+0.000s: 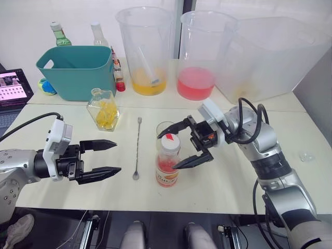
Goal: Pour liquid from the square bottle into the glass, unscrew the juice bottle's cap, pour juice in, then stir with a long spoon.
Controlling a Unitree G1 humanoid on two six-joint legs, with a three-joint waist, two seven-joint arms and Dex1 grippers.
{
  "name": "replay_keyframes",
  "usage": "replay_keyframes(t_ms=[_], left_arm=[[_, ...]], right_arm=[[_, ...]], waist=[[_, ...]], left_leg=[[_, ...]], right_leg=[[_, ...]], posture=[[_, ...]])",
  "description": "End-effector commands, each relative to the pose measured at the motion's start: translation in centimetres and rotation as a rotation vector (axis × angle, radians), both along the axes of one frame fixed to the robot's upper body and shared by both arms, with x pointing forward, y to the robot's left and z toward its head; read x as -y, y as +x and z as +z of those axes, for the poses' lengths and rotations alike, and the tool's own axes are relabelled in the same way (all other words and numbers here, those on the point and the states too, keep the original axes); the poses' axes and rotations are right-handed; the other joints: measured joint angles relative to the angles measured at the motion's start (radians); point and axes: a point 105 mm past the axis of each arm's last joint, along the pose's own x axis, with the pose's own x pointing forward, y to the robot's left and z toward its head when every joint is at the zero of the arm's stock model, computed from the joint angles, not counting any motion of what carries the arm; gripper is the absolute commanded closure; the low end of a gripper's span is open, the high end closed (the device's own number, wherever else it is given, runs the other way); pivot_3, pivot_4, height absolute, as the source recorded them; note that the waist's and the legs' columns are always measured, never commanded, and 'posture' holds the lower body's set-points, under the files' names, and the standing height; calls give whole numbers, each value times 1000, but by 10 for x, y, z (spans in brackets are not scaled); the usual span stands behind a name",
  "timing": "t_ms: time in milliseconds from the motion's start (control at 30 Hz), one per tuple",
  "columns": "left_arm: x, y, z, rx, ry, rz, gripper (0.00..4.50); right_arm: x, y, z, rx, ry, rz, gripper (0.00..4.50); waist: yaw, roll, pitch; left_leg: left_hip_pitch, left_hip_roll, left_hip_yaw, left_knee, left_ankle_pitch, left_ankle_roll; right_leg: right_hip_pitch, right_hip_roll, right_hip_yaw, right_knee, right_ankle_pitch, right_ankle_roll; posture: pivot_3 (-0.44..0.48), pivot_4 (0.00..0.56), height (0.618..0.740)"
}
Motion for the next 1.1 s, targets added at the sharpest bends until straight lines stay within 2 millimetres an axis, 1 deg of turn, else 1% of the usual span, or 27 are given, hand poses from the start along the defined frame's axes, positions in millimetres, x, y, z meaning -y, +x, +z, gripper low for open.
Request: replay_keyframes(t_ms=[33, 67, 200, 267, 400, 467, 533, 667, 733, 800, 833, 900, 967, 1100], left_arm=[[1, -6, 11, 56, -5, 26, 0], [2, -8, 11, 55, -5, 27, 0], [5, -10, 9, 46, -7, 29, 0], [6, -10, 8, 41, -8, 29, 0], [9, -6, 6, 28, -17, 3, 0], [11, -1, 7, 37, -36, -10, 0], [12, 3, 7, 48, -60, -14, 0], [17, 1, 4, 23, -65, -88, 0], [20, 2, 2, 17, -57, -117, 0], [24, 5, 0, 14, -53, -151, 0], [26, 7, 0, 6, -60, -177, 0], [32, 14, 0, -8, -68, -244, 0], [36, 19, -2, -16, -72, -280, 0], [45, 30, -5, -12, -72, -333, 0]], right_arm=[[-5, -5, -2, 40, -4, 82, 870], [-6, -4, -4, 46, -8, 87, 1100], [-8, -5, -12, 52, -19, 102, 2572], [-6, -6, -14, 50, -21, 105, 3042], [-1, -7, -13, 46, -10, 89, 3091], [3, -10, -8, 38, 15, 49, 3091], [9, -11, -2, 22, 36, -13, 3091], [15, -15, 10, -25, 84, -155, 3092], [17, -21, 12, -56, 89, -224, 3092], [18, -25, 11, -81, 96, -310, 3092], [13, -27, 8, -106, 110, -381, 3092], [3, -32, 8, -164, 203, -551, 3092], [0, -34, 8, -187, 258, -670, 3097], [1, -29, -2, -189, 311, -895, 3108]], waist=[[1, 0, 0], [2, 0, 0], [3, 0, 0], [1, 0, 0], [1, 0, 0], [7, 0, 0], [12, 0, 0], [9, 0, 0], [9, 0, 0], [6, 0, 0], [7, 0, 0], [7, 0, 0], [8, 0, 0], [7, 0, 0]], left_leg=[[0, 0, 0, 0, 0, 0], [0, 0, 0, 0, 0, 0], [0, 0, 0, 0, 0, 0], [1, 0, -1, 0, 0, 0], [2, 0, 0, 0, 0, 0], [2, 0, -1, 0, 0, 0], [2, 0, -1, 0, 0, 0], [1, 0, -1, -1, 0, -1], [1, 0, -1, -1, 0, -1], [1, 0, -1, -1, 0, 0], [1, 0, -1, -1, 0, 0], [1, 0, -1, -2, 0, 0], [1, 0, -2, -2, 0, -1], [-2, 0, -2, -1, 1, -2]], right_leg=[[0, 0, 0, 0, 0, 0], [0, 0, -1, 0, 0, 0], [0, -1, -1, 0, 0, -1], [0, 0, -1, 1, 0, -1], [1, 0, -2, 1, 0, -2], [2, 0, -2, 1, 0, -2], [2, -1, -2, 1, 0, -2], [1, 0, -2, 0, 0, -2], [1, 0, -2, 0, 0, -2], [1, 0, -2, 0, -1, -3], [1, 0, -2, 0, -1, -3], [1, 0, -3, 0, -1, -3], [1, 1, -3, 0, -1, -3], [-1, 0, -3, 0, -1, -3]], posture=[[0, 150, 726], [0, 150, 726], [0, 150, 726], [0, 150, 726], [0, 150, 726], [0, 150, 726], [0, 150, 726], [0, 150, 726], [0, 150, 726], [0, 150, 726], [0, 150, 726], [0, 150, 726], [0, 150, 726], [0, 150, 726]])
